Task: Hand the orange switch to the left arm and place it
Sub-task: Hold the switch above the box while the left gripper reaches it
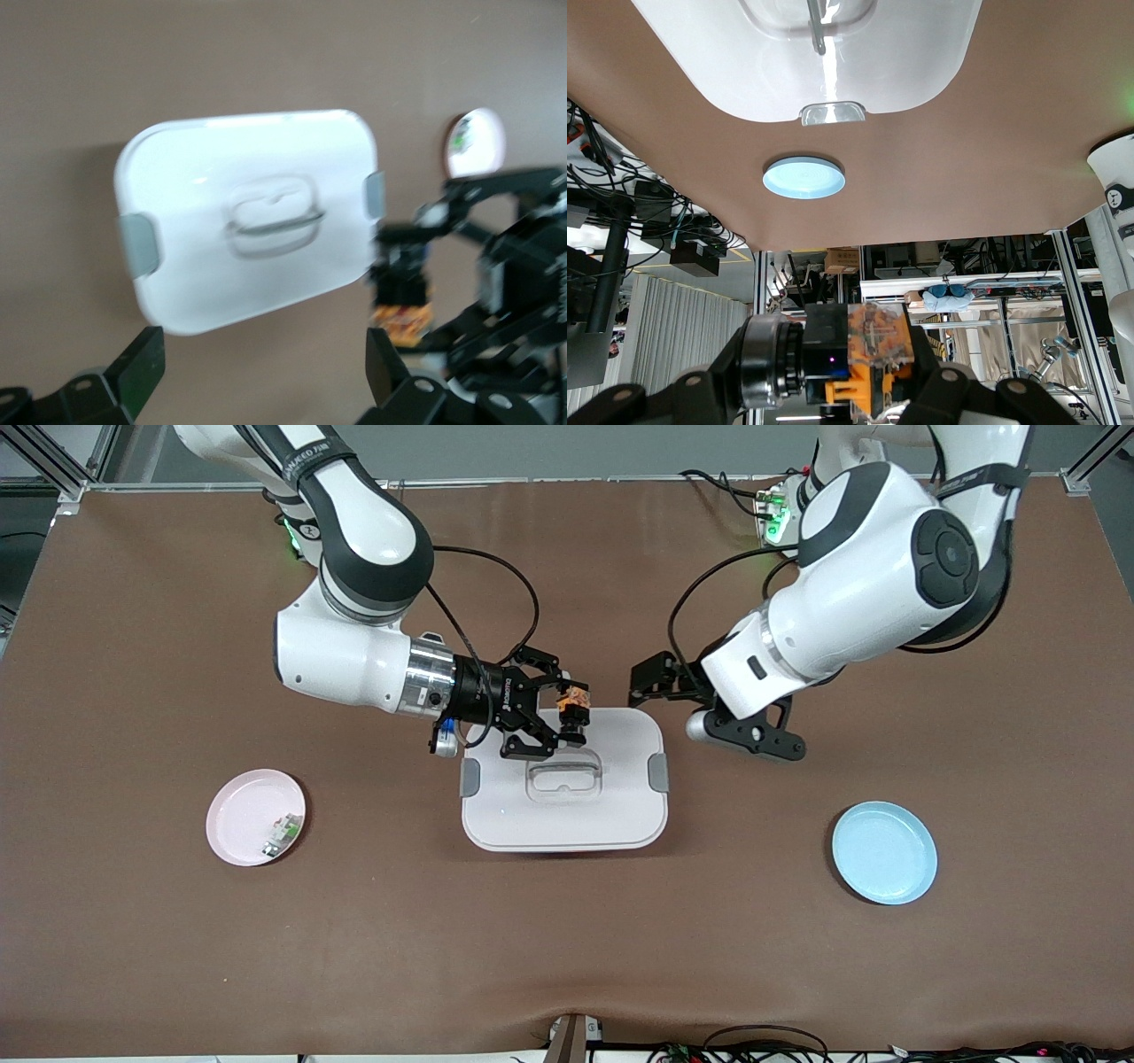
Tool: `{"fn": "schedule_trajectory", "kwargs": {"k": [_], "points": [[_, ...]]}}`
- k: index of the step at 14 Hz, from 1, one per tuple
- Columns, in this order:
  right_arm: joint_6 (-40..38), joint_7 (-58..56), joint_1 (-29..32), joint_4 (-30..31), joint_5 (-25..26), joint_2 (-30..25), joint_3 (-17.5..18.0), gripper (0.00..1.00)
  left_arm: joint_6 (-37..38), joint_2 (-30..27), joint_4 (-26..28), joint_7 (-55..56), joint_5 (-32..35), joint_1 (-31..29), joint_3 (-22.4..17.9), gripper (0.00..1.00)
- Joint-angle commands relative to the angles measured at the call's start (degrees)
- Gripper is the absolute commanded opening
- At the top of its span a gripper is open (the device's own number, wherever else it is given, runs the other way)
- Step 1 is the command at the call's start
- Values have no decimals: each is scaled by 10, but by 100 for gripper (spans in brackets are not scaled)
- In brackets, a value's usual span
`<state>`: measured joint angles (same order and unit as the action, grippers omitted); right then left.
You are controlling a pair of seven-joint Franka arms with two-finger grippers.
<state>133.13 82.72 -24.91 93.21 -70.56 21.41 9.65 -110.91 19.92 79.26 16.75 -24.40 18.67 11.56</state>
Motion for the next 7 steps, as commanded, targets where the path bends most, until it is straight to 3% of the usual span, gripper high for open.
{"fn": "schedule_trajectory", "kwargs": {"k": [1,7], "points": [[-1,18,-14,-18,7,-1,-2,21,-33,14,-16,4,-31,12,3,100],[1,18,-19,-27,8,5,-3,21,-33,21,-10,-4,-63,34,4,97]]}}
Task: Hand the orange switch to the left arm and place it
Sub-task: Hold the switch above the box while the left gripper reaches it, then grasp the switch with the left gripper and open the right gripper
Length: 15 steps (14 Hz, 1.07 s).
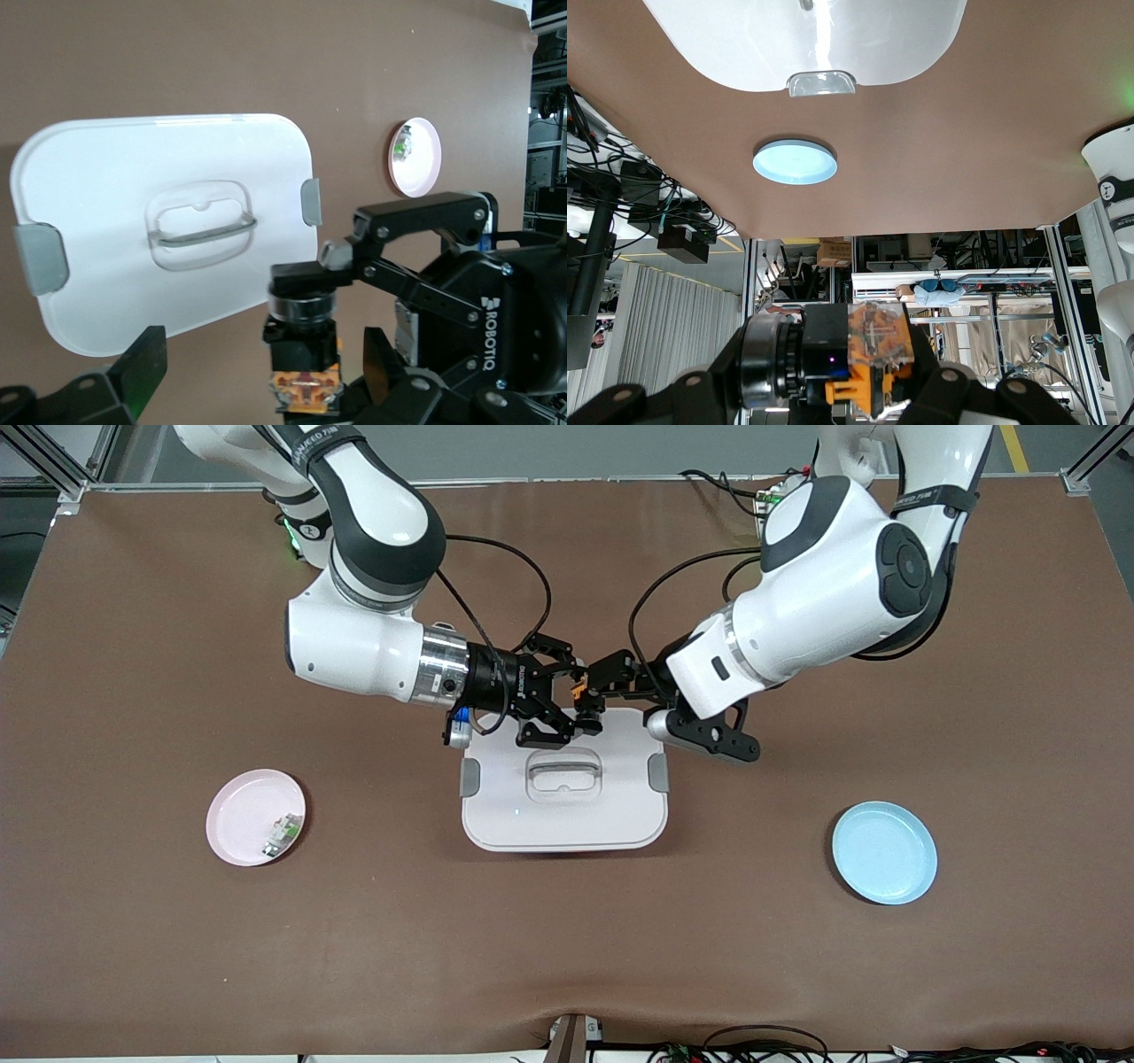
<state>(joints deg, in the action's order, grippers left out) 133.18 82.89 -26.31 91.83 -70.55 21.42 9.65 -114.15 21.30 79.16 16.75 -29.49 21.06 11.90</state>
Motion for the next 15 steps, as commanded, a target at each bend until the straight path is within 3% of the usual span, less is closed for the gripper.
{"fn": "schedule_trajectory", "kwargs": {"k": [1,7,9,11,12,13,15], "points": [[1,17,-5,-13,8,6,-3,21,0,8,-3,-6,-13,10,1,93],[1,16,-5,-13,8,6,-3,21,6,9,10,-7,-14,19,1,78],[0,16,-4,-13,8,6,-3,22,7,10,12,-1,-14,20,1,55],[0,16,-4,-13,8,6,-3,22,7,8,12,4,-14,20,1,20],[0,16,-4,-13,8,6,-3,22,8,8,12,4,-14,20,1,7],[-1,16,-4,-13,8,6,-3,22,9,8,12,5,-14,20,1,0],[-1,16,-4,-13,8,6,-3,22,11,8,11,5,-14,19,1,0]]}}
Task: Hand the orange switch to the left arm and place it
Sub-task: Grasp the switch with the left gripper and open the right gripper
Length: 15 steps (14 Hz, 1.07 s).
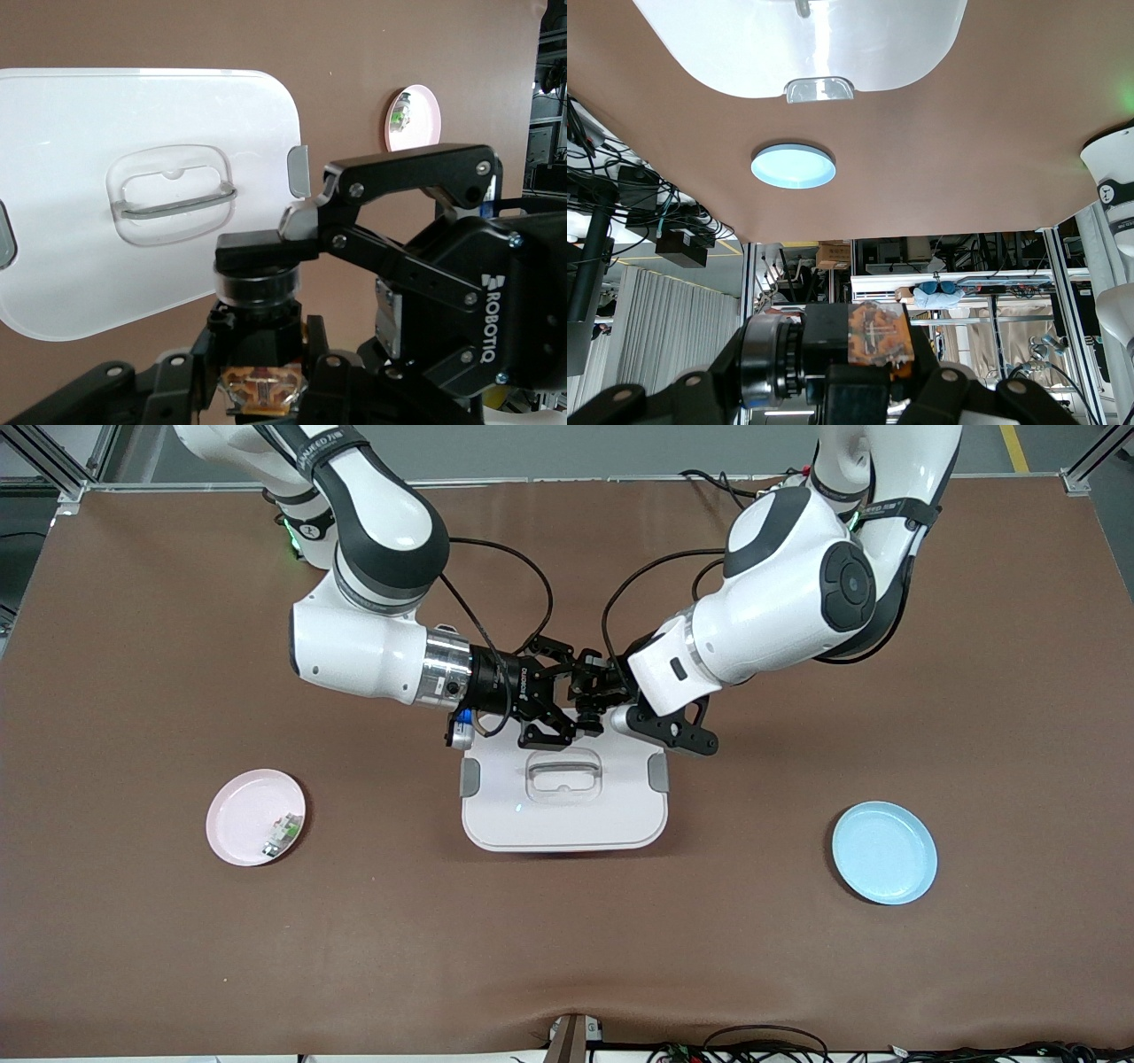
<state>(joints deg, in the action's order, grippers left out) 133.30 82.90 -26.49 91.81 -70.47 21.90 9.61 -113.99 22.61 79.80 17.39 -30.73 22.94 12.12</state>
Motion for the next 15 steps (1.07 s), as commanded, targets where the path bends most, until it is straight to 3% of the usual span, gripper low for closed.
{"fn": "schedule_trajectory", "kwargs": {"k": [1,3,5,12,15], "points": [[-2,16,-2,-13,7,1,-3,23,10,-6,4,-2,-1,-1,-1,0],[-2,16,-2,-13,6,1,-3,53,11,-7,4,-1,0,-3,-2,0],[-2,17,-1,-13,5,1,-3,97,12,-8,4,-1,0,-7,-2,0],[-4,10,13,-14,-2,1,-3,100,40,-13,4,7,9,-16,-13,0],[-18,-43,37,-12,2,3,-3,100,78,-18,4,-5,72,-66,-15,0]]}}
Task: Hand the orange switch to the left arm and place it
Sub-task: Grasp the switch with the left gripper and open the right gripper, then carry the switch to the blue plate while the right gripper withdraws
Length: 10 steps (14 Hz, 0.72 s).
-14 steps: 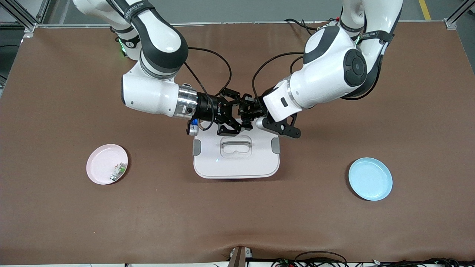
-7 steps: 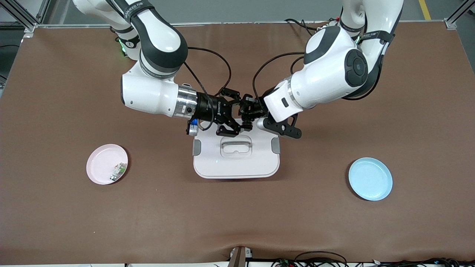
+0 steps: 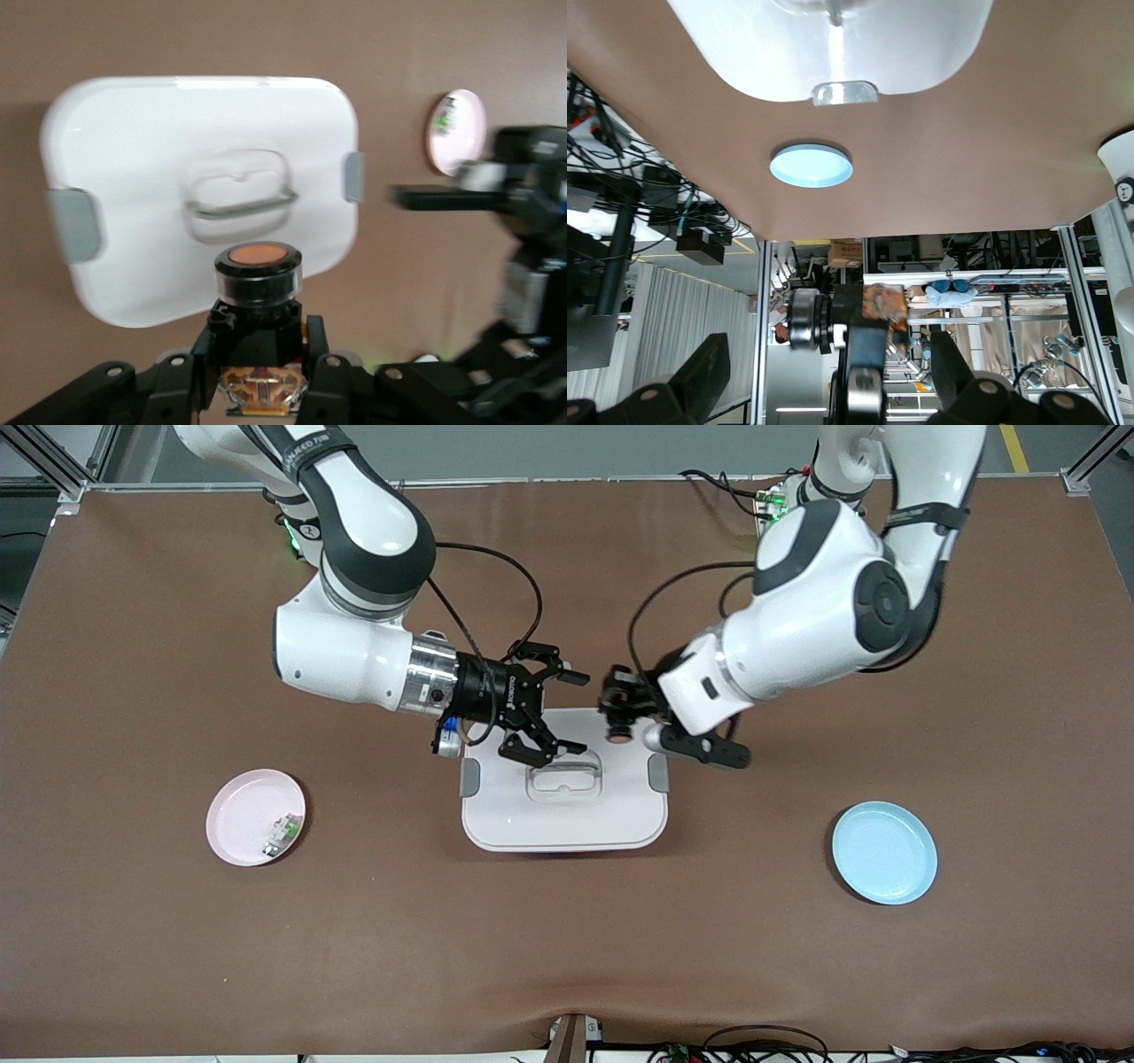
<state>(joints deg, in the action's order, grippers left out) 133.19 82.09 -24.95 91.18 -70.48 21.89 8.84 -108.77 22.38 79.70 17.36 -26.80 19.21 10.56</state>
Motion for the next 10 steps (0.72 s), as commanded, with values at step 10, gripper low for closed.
{"fn": "schedule_trajectory", "kwargs": {"k": [10], "points": [[-179,-299,136,39,116,0,4,100,118,3,10,-259,141,-176,-4,0]]}}
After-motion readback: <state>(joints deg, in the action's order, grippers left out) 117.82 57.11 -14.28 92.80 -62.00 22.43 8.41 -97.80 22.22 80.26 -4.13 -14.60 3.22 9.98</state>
